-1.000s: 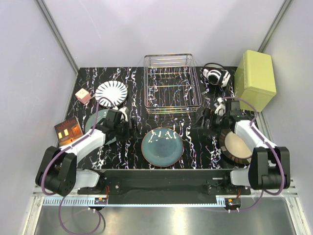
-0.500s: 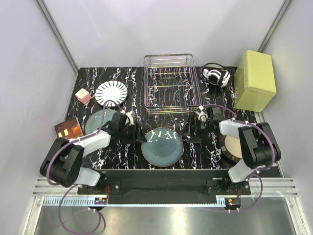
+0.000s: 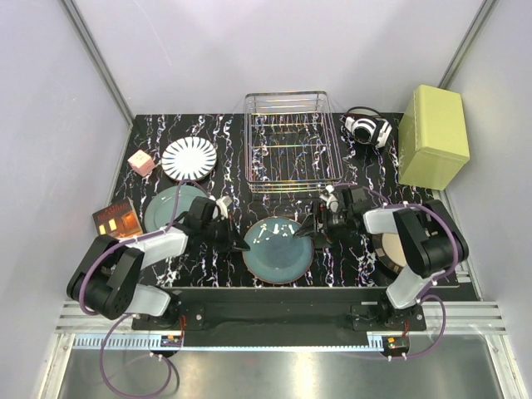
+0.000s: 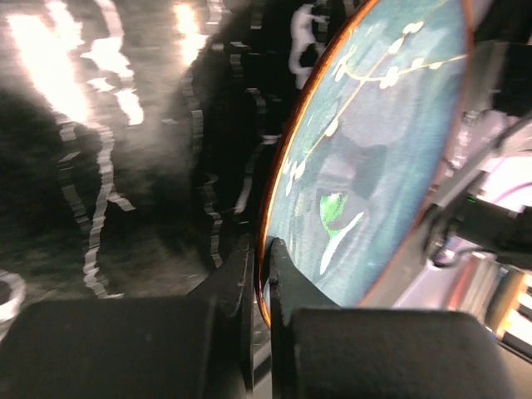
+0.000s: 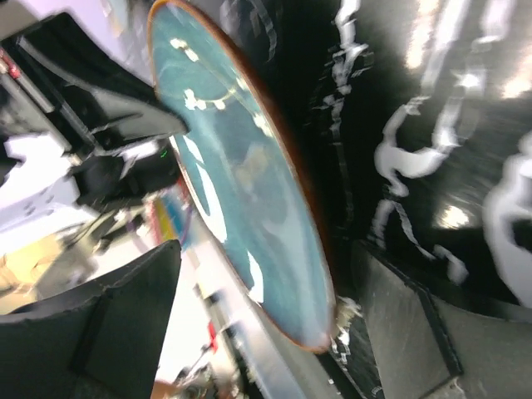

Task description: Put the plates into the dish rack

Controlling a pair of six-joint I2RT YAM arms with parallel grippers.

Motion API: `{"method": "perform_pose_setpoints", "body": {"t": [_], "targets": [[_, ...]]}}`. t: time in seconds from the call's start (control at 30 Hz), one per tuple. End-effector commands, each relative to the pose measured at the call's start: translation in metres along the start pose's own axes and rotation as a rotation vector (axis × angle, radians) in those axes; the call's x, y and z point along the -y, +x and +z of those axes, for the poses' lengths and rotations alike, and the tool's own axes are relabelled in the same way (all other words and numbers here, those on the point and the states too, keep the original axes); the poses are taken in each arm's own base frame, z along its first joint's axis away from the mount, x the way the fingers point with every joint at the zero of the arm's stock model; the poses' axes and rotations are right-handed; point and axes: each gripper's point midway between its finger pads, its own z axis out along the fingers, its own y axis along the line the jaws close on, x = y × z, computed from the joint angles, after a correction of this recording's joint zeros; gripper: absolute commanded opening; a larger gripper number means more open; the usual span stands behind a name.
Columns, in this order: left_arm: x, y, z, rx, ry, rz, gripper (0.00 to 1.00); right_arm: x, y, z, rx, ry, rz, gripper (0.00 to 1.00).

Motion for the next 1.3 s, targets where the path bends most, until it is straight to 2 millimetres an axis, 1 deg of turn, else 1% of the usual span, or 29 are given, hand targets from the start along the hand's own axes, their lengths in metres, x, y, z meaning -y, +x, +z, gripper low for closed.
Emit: {"method": "perform_pose_setpoints", "body": {"t": [0.0, 0.07, 0.13, 0.27, 0.3, 0.37, 0.4, 0.43, 0.5, 0.53, 0.6, 0.67, 0.73, 0.8, 0.83, 0.9, 0.93, 1.0, 1.03, 1.07, 1.1, 1.13, 1.17, 1.2, 1.23, 1.27], "targets": [[0.004, 0.005, 0.008, -0.024, 0.046, 0.003, 0.0, 0.023, 0.021, 0.019, -0.083, 0.031, 0.035, 0.88], [0.007, 0.001, 0.01, -0.027, 0.058, 0.006, 0.0, 0.017, 0.023, 0.024, -0.111, -0.007, 0.009, 0.84], [0.009, -0.002, 0.012, -0.023, 0.061, 0.002, 0.0, 0.015, 0.023, 0.027, -0.114, -0.019, -0.004, 0.82], [0.012, -0.011, 0.018, -0.005, 0.07, 0.014, 0.0, 0.001, 0.032, 0.031, -0.147, -0.077, -0.055, 0.79], [0.015, -0.018, 0.02, 0.008, 0.076, 0.027, 0.0, -0.003, 0.037, 0.034, -0.164, -0.084, -0.066, 0.79], [0.017, -0.026, 0.024, 0.019, 0.08, 0.045, 0.0, -0.01, 0.041, 0.036, -0.181, -0.108, -0.094, 0.78], [0.021, -0.034, 0.028, 0.024, 0.088, 0.052, 0.0, -0.013, 0.045, 0.039, -0.196, -0.113, -0.106, 0.77], [0.024, -0.038, 0.03, 0.026, 0.092, 0.056, 0.0, -0.014, 0.045, 0.04, -0.196, -0.116, -0.111, 0.75], [0.029, -0.046, 0.035, 0.021, 0.109, 0.06, 0.0, -0.016, 0.043, 0.042, -0.192, -0.117, -0.114, 0.73], [0.03, -0.048, 0.037, 0.02, 0.111, 0.06, 0.0, -0.017, 0.042, 0.043, -0.188, -0.116, -0.117, 0.7], [0.033, -0.053, 0.039, 0.021, 0.111, 0.067, 0.0, -0.017, 0.037, 0.044, -0.174, -0.106, -0.119, 0.66], [0.032, -0.054, 0.039, 0.016, 0.104, 0.08, 0.0, -0.023, 0.033, 0.041, -0.152, -0.103, -0.142, 0.61], [0.031, -0.054, 0.037, 0.013, 0.09, 0.079, 0.0, -0.033, 0.027, 0.035, -0.119, -0.095, -0.172, 0.59], [0.03, -0.05, 0.033, 0.012, 0.083, 0.078, 0.0, -0.036, 0.017, 0.03, -0.069, -0.065, -0.2, 0.55], [0.029, -0.049, 0.032, 0.016, 0.08, 0.077, 0.0, -0.042, 0.009, 0.024, -0.028, -0.05, -0.216, 0.53], [0.028, -0.045, 0.028, 0.023, 0.078, 0.078, 0.0, -0.047, 0.005, 0.017, 0.002, -0.034, -0.233, 0.45], [0.028, -0.044, 0.027, 0.023, 0.078, 0.086, 0.0, -0.053, 0.001, 0.013, 0.029, -0.032, -0.257, 0.43], [0.027, -0.043, 0.024, 0.027, 0.074, 0.102, 0.0, -0.055, 0.0, 0.009, 0.044, -0.017, -0.269, 0.38], [0.029, -0.044, 0.022, 0.034, 0.076, 0.117, 0.0, -0.056, -0.001, 0.008, 0.048, -0.016, -0.272, 0.32], [0.029, -0.046, 0.021, 0.042, 0.07, 0.129, 0.0, -0.055, 0.001, 0.007, 0.038, -0.008, -0.268, 0.18], [0.028, -0.048, 0.019, 0.05, 0.065, 0.153, 0.0, -0.059, -0.002, 0.006, 0.042, -0.006, -0.293, 0.12], [0.029, -0.05, 0.016, 0.058, 0.057, 0.165, 0.0, -0.061, -0.004, 0.005, 0.041, -0.003, -0.307, 0.03], [0.029, -0.053, 0.015, 0.071, 0.047, 0.182, 0.0, -0.056, 0.002, 0.003, 0.012, 0.024, -0.278, 0.0], [0.029, -0.054, 0.013, 0.075, 0.041, 0.214, 0.03, -0.062, -0.002, 0.001, 0.015, 0.026, -0.295, 0.0], [0.034, -0.06, 0.007, 0.095, 0.039, 0.237, 0.1, -0.063, -0.001, -0.001, 0.007, 0.033, -0.324, 0.0], [0.033, -0.062, 0.002, 0.101, 0.023, 0.252, 0.25, -0.061, 0.004, -0.004, -0.019, 0.05, -0.313, 0.0]]}}
